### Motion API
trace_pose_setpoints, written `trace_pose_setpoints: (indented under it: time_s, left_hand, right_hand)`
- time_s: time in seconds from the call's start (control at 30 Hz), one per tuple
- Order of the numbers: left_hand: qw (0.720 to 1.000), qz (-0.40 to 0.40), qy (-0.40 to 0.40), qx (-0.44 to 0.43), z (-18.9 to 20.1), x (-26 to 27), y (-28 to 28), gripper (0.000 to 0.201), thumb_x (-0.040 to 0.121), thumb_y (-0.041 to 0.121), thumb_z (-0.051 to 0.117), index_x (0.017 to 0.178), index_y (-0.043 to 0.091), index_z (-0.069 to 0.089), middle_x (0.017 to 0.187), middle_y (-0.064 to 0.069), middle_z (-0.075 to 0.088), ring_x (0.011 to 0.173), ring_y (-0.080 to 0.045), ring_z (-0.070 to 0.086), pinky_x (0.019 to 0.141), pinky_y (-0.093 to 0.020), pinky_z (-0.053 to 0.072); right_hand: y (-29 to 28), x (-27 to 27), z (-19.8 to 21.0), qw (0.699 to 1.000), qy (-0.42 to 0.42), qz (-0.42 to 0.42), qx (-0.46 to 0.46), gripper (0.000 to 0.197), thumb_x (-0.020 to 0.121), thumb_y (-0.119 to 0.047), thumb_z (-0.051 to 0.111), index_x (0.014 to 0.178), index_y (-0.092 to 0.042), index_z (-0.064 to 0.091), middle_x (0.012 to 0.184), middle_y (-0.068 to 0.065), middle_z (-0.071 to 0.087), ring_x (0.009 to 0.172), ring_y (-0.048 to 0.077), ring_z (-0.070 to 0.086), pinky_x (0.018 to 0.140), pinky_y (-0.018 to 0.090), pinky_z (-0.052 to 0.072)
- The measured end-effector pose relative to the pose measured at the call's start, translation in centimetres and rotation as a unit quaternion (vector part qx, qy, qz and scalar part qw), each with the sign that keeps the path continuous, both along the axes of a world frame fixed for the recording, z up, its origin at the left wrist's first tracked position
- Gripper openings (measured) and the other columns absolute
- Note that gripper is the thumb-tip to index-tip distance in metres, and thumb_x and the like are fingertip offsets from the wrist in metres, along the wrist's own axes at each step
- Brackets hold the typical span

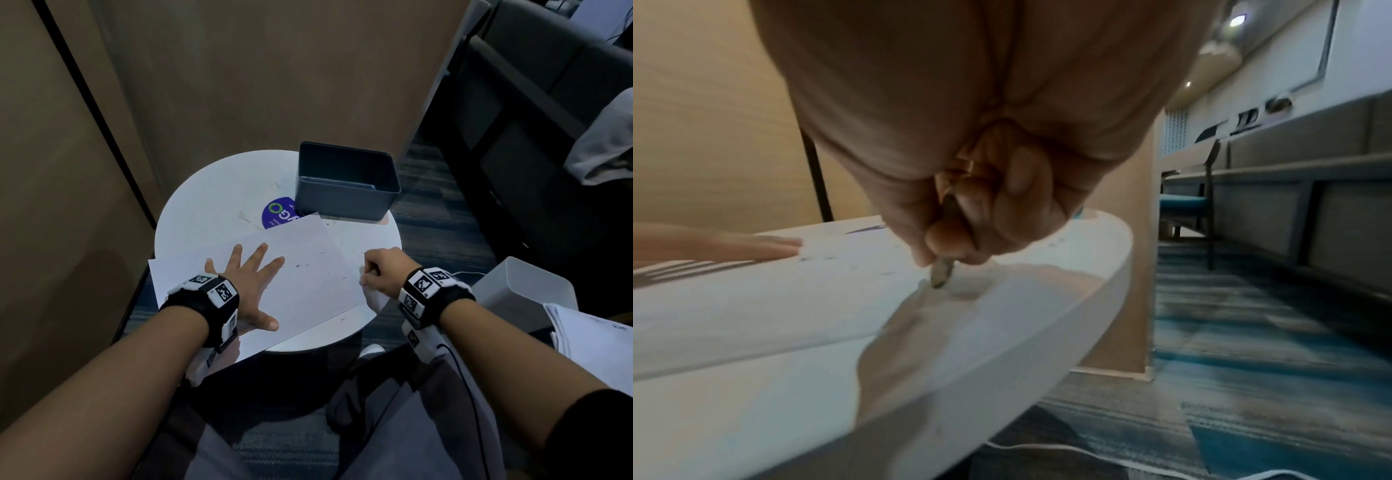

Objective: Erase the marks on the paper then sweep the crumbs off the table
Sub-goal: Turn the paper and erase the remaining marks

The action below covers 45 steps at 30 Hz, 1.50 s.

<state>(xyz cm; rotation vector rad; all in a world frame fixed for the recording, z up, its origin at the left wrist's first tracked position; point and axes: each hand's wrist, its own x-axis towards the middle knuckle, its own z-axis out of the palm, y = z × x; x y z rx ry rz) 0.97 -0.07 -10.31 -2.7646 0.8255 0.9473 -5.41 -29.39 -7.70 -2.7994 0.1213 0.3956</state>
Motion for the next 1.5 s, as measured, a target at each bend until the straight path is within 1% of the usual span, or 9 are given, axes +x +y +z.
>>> trace_pose_setpoints:
  time_s: [0.27, 0.4, 0.57, 0.77, 0.9, 1.0, 1.13, 1.37, 1.5]
  left_hand:
    - [1.000, -0.005, -0.008, 0.005, 0.3, 0.0, -0.4, 0.131, 0.060, 0.085, 0.065, 0.148, 0.047, -0.024, 0.158, 0.009, -0.035, 0.148, -0.038, -0.023, 0.109, -0.075, 0.010]
    - [1.000, 0.002, -0.003, 0.001, 0.1, -0.3, -0.1, 0.131, 0.060, 0.085, 0.066, 0.148, 0.048, -0.023, 0.158, 0.010, -0.035, 0.148, -0.038, -0.023, 0.108, -0.076, 0.009]
    - [1.000, -0.004, 0.001, 0.012, 0.4, -0.1, -0.3, 0.131, 0.060, 0.085, 0.066, 0.148, 0.046, -0.025, 0.157, 0.009, -0.037, 0.148, -0.038, -0.023, 0.109, -0.075, 0.009]
    - [1.000, 0.004, 0.002, 0.003, 0.1, -0.3, 0.0, 0.132, 0.059, 0.085, 0.066, 0.149, 0.047, -0.023, 0.158, 0.010, -0.035, 0.148, -0.039, -0.023, 0.108, -0.076, 0.010]
    - [1.000, -0.003, -0.009, 0.004, 0.3, -0.2, -0.2, 0.130, 0.062, 0.083, 0.066, 0.149, 0.047, -0.023, 0.158, 0.010, -0.035, 0.148, -0.038, -0.022, 0.109, -0.075, 0.010]
    - [1.000, 0.004, -0.013, -0.001, 0.5, -0.1, -0.3, 0.129, 0.062, 0.082, 0.067, 0.149, 0.047, -0.022, 0.158, 0.010, -0.034, 0.148, -0.038, -0.022, 0.109, -0.075, 0.010]
    - [1.000, 0.005, -0.012, -0.001, -0.1, -0.3, -0.6, 0.130, 0.060, 0.085, 0.065, 0.148, 0.047, -0.023, 0.158, 0.009, -0.034, 0.148, -0.039, -0.021, 0.108, -0.076, 0.011]
    - [1.000, 0.003, -0.010, -0.001, 0.1, 0.0, -0.3, 0.131, 0.060, 0.085, 0.065, 0.149, 0.047, -0.023, 0.158, 0.009, -0.034, 0.148, -0.039, -0.022, 0.108, -0.076, 0.010]
    - [1.000, 0.008, -0.013, -0.004, -0.4, -0.2, -0.4, 0.132, 0.057, 0.089, 0.063, 0.148, 0.048, -0.024, 0.158, 0.010, -0.034, 0.148, -0.040, -0.021, 0.107, -0.077, 0.011]
  right_hand:
    - [3.3, -0.3, -1.4, 0.997, 0.014, 0.059, 0.056, 0.017, 0.085, -0.026, 0.070, 0.076, -0.021, 0.056, 0.086, 0.000, 0.069, 0.084, 0.020, 0.063, 0.075, 0.032, 0.051]
    - [-0.1, -0.1, 0.2, 0.999, -0.005, 0.003, -0.046, 0.020, 0.087, -0.023, 0.064, 0.074, -0.018, 0.050, 0.079, 0.001, 0.060, 0.080, 0.023, 0.058, 0.062, 0.028, 0.041]
    - [5.9, -0.6, -0.8, 0.993, 0.005, 0.094, 0.068, 0.028, 0.084, -0.021, 0.066, 0.066, -0.026, 0.045, 0.080, -0.005, 0.066, 0.075, 0.016, 0.057, 0.065, 0.028, 0.045]
    - [1.0, -0.4, -0.1, 0.999, 0.016, 0.033, -0.036, 0.028, 0.086, -0.026, 0.066, 0.068, -0.024, 0.044, 0.076, -0.002, 0.058, 0.077, 0.022, 0.058, 0.063, 0.028, 0.042]
    - [4.9, -0.3, 0.6, 0.994, -0.032, 0.091, 0.047, 0.016, 0.087, -0.024, 0.063, 0.076, -0.021, 0.053, 0.078, -0.003, 0.066, 0.073, 0.018, 0.059, 0.062, 0.029, 0.044]
    - [5.5, -1.2, -0.3, 0.988, 0.002, 0.151, 0.037, 0.019, 0.086, -0.023, 0.066, 0.074, -0.020, 0.051, 0.068, -0.011, 0.055, 0.066, 0.012, 0.051, 0.059, 0.025, 0.038]
    - [0.8, -1.6, -0.5, 0.998, 0.022, 0.055, -0.015, 0.030, 0.085, -0.025, 0.069, 0.067, -0.024, 0.045, 0.071, -0.008, 0.055, 0.074, 0.018, 0.056, 0.064, 0.027, 0.041]
    - [5.7, -2.1, -1.2, 0.988, 0.018, 0.145, 0.055, 0.021, 0.085, -0.024, 0.067, 0.073, -0.022, 0.050, 0.070, -0.013, 0.055, 0.068, 0.010, 0.052, 0.063, 0.025, 0.039]
    - [1.7, -1.4, -1.0, 0.996, 0.029, 0.078, 0.022, 0.032, 0.084, -0.025, 0.070, 0.065, -0.027, 0.045, 0.070, -0.010, 0.057, 0.070, 0.014, 0.056, 0.063, 0.026, 0.040]
